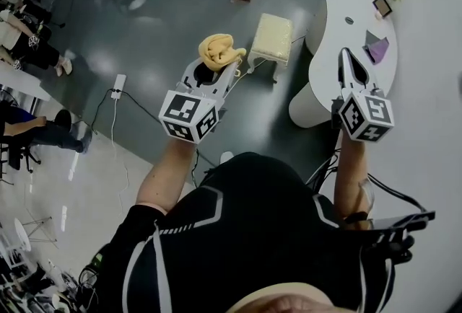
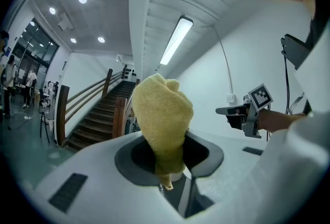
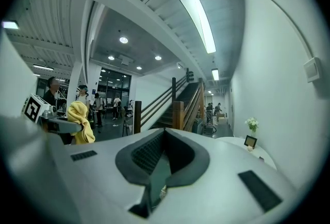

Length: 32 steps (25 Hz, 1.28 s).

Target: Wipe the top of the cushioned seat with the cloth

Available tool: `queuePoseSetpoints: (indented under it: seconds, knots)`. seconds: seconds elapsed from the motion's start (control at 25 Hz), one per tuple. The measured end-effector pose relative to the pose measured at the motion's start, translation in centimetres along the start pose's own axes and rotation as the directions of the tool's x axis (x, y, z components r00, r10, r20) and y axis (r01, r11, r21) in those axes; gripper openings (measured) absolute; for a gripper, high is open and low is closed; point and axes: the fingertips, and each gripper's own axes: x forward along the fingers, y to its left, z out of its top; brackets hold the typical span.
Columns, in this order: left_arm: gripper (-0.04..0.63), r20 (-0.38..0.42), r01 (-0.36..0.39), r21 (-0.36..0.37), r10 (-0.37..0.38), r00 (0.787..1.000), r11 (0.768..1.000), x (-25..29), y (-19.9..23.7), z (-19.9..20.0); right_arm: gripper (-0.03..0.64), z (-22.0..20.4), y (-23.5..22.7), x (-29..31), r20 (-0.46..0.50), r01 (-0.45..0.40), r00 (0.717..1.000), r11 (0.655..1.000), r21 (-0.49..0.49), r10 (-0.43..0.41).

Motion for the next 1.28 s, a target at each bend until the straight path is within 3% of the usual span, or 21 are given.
queuePoseSetpoints:
  seconds: [0.64, 0.96, 1.28]
  knots:
    - [0.101, -0.003, 0.021, -0.004, -0.021, 1.000, 1.000, -1.8, 7.0, -0.9, 0.005, 0.1, 6.4, 6.1, 0.010, -0.016, 1.000, 1.000, -0.025, 0.016]
    - [0.101, -0.015, -0.024, 0.014, 0.024, 1.000, 1.000, 2.5, 9.9, -0.8, 0.005, 0.2, 4.8, 13.0, 0.028, -0.086, 0.996, 0.996, -0.012, 0.086]
    - [0.101, -0.020, -0.075, 0.037, 0.075, 0.997, 0.997, 11.1, 12.2, 0.7, 0.005, 2.0, -1.4, 20.6, 0.065, -0.153, 0.986, 0.988, 0.012, 0.152]
